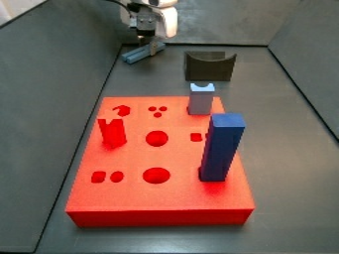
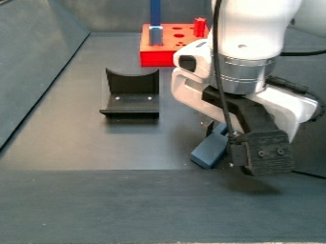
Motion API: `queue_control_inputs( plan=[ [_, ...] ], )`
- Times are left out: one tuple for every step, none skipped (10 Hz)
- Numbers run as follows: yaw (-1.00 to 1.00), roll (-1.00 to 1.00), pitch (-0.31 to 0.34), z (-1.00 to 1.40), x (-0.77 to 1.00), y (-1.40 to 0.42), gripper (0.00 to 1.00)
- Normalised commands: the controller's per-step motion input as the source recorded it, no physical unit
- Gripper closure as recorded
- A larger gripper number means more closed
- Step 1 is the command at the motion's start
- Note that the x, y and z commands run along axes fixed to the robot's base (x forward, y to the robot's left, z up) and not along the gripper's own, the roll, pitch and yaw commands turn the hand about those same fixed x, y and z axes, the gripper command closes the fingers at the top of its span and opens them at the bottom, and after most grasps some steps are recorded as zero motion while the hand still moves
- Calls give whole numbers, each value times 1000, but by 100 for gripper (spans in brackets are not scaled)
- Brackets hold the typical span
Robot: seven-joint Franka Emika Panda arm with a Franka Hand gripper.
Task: Pick up the double-square object. Move up. Rotate the double-square object. Place the double-square object on the fixture. Regrasp the double-square object. Move to above the board. Insert the double-square object.
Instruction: Pick up the double-square object, then move up, then rotate the double-square object.
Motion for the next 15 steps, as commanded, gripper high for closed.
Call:
queue_control_inputs(
  plan=[
    [0, 0, 0, 0, 0, 0, 100],
    [0, 0, 0, 0, 0, 0, 100],
    [0, 0, 0, 0, 0, 0, 100],
    [0, 0, 0, 0, 0, 0, 100],
    [0, 0, 0, 0, 0, 0, 100],
    [0, 0, 0, 0, 0, 0, 100],
    [0, 0, 0, 833, 0, 0, 100],
    [14, -7, 14, 795, 41, -29, 100],
    [12, -4, 41, 728, 25, -21, 100],
    [6, 13, 91, 572, 14, -2, 100],
    [1, 23, 110, 491, 13, -2, 100],
    [-3, 52, 133, 335, 0, -4, 100],
    [-2, 84, 142, 193, -8, -9, 100],
    [0, 0, 0, 665, 360, -1000, 100],
    [9, 13, 4, 633, 353, -1000, 100]
  ],
)
